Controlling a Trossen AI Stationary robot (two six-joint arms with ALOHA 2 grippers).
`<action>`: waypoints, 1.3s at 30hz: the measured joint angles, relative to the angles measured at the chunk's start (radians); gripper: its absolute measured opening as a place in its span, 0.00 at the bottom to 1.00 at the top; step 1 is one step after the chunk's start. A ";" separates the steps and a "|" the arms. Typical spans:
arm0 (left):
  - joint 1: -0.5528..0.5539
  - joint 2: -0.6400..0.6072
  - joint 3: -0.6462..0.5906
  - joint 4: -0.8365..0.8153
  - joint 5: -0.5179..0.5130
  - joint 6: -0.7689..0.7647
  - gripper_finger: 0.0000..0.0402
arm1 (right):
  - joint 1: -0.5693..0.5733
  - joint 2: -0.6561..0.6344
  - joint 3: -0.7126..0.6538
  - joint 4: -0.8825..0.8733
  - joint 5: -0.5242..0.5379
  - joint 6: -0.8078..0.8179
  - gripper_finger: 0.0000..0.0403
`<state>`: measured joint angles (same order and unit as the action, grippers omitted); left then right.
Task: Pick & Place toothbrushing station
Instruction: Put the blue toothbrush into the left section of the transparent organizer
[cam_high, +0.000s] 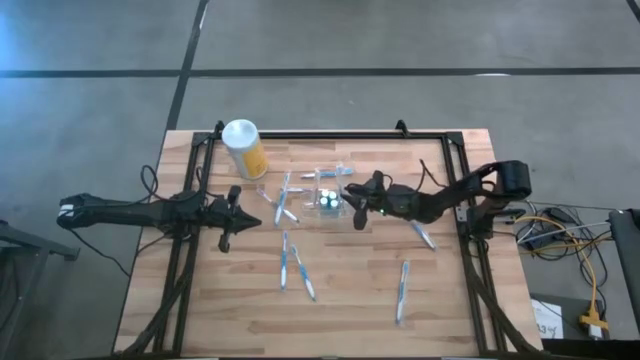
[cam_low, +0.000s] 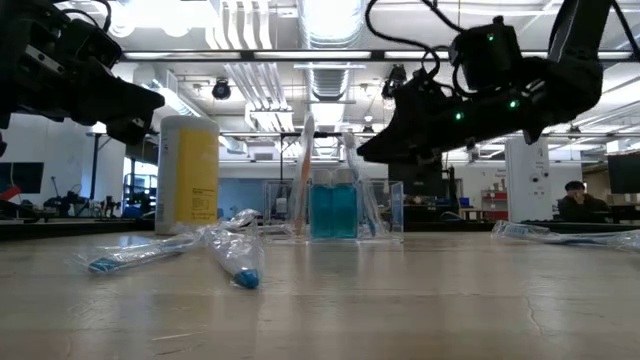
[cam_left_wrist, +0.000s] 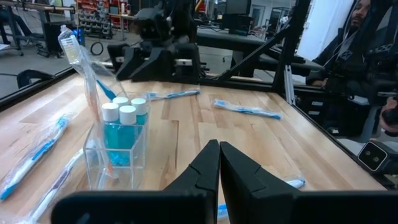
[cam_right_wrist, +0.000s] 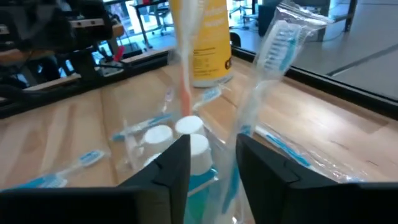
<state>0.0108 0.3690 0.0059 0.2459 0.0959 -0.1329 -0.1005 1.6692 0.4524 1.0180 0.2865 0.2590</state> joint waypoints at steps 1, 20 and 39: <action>0.000 0.000 0.000 0.000 0.000 -0.002 0.04 | 0.006 -0.023 0.000 -0.025 0.000 -0.004 0.33; 0.000 0.000 0.000 0.000 0.000 -0.006 0.04 | 0.052 -0.839 -0.042 -0.548 -0.551 -0.214 0.14; 0.000 0.000 0.000 0.000 0.000 -0.042 0.04 | 0.052 -1.470 -0.397 -0.667 -0.312 -0.056 0.03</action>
<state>0.0105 0.3689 0.0059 0.2455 0.0961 -0.1747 -0.0483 0.1990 0.0554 0.3514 -0.0254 0.2027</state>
